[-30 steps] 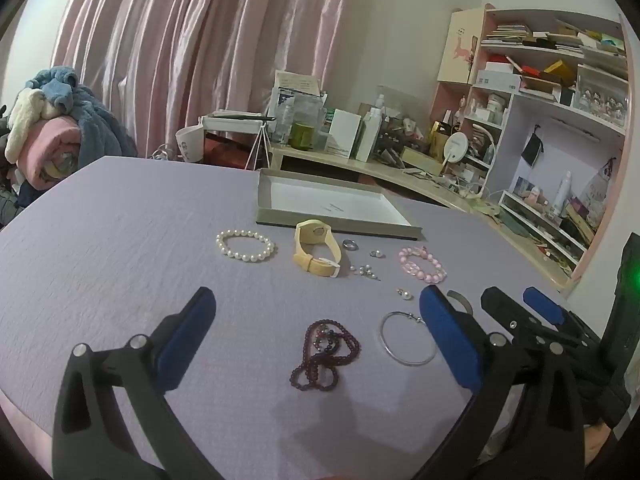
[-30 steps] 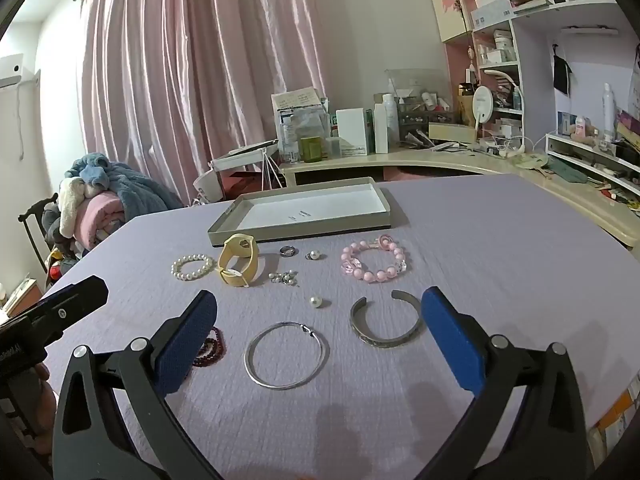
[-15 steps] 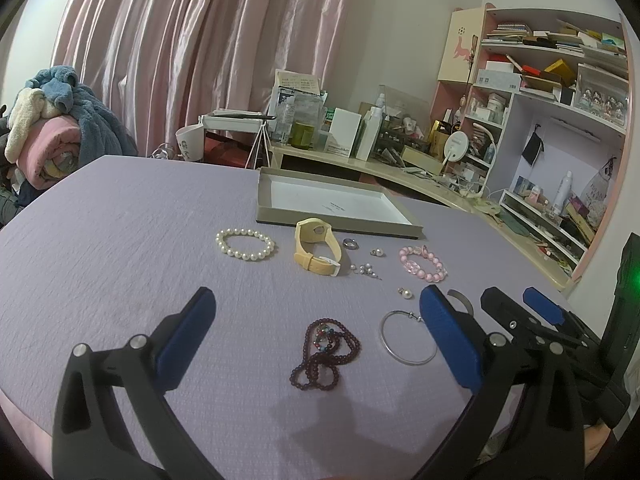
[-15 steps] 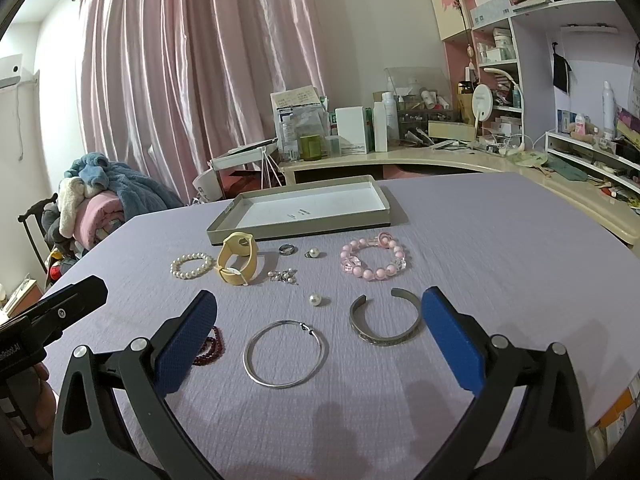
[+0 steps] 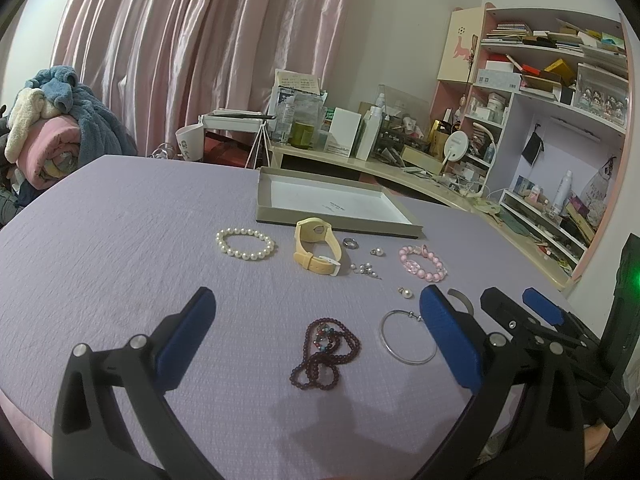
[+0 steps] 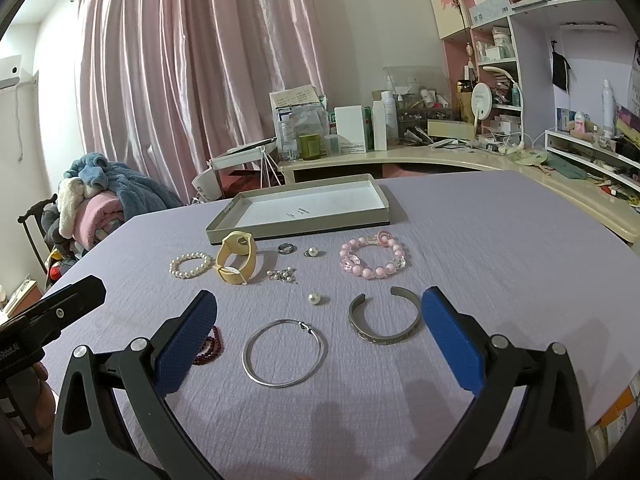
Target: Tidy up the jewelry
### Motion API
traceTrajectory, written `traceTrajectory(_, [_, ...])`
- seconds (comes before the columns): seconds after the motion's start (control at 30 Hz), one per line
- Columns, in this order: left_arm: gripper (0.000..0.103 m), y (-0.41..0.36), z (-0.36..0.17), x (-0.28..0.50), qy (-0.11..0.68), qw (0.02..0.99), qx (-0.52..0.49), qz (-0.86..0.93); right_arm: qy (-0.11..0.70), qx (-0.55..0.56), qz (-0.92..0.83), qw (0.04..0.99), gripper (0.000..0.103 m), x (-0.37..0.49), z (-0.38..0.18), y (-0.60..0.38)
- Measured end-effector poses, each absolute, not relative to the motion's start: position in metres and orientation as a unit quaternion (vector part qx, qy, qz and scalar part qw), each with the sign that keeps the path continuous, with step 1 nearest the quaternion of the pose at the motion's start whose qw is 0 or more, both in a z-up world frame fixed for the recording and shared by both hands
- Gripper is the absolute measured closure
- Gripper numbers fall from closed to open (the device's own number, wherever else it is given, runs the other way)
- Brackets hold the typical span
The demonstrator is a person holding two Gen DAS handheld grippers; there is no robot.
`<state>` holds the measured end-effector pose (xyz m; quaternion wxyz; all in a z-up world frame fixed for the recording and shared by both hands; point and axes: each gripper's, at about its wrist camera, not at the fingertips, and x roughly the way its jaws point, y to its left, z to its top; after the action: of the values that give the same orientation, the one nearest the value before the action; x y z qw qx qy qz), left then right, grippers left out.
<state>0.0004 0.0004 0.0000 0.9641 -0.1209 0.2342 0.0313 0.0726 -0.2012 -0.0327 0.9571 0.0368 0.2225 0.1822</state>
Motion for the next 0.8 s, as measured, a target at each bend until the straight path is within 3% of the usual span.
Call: traceTrajectory(0.8, [0.002, 0.0005, -0.0002, 0.0005, 0.235, 0.964, -0.121, 0.031, 0.224, 0.038, 0.182, 0.957, 0.001, 0.0735, -0.0331, -0.2031])
